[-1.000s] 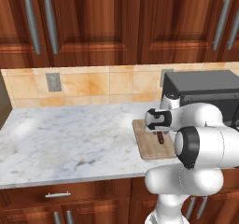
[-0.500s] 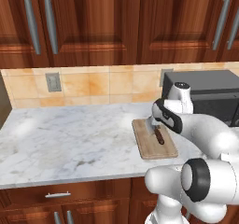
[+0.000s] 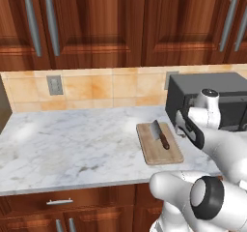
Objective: Pick up the knife from the drawer and place it on the cutting board. Then place the meat from the plate to the cutting board.
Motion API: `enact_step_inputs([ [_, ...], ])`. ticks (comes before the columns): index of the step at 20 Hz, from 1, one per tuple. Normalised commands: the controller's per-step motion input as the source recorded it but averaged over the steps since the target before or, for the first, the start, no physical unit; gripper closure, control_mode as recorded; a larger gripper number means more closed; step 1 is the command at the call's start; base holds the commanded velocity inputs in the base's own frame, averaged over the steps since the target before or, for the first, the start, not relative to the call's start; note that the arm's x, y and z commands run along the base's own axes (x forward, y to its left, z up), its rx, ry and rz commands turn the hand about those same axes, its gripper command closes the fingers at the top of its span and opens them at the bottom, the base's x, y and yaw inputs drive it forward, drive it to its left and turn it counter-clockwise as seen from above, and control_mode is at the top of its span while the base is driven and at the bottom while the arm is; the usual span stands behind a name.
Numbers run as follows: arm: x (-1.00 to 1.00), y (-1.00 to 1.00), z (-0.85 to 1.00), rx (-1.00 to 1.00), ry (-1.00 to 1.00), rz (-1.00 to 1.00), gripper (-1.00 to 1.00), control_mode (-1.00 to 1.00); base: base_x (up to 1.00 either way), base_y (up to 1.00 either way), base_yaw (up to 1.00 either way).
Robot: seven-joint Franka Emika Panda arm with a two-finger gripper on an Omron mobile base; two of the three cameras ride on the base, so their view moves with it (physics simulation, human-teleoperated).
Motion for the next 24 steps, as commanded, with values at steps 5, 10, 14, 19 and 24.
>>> enact_step_inputs([
  [5, 0.00, -0.78, 0.11, 0.00, 0.07, 0.00, -1.00, -1.00, 0.00, 0.00, 0.00],
  [10, 0.00, -0.62, -0.03, 0.00, 0.12, 0.00, -1.00, -1.00, 0.00, 0.00, 0.00],
  [14, 0.00, -0.61, -0.04, 0.00, 0.11, 0.00, -1.00, -1.00, 0.00, 0.00, 0.00],
  [19, 0.00, -0.40, -0.15, 0.00, 0.05, 0.00, -1.00, -1.00, 0.00, 0.00, 0.00],
  [24, 0.00, -0.36, -0.31, 0.00, 0.03, 0.00, -1.00, -1.00, 0.00, 0.00, 0.00],
])
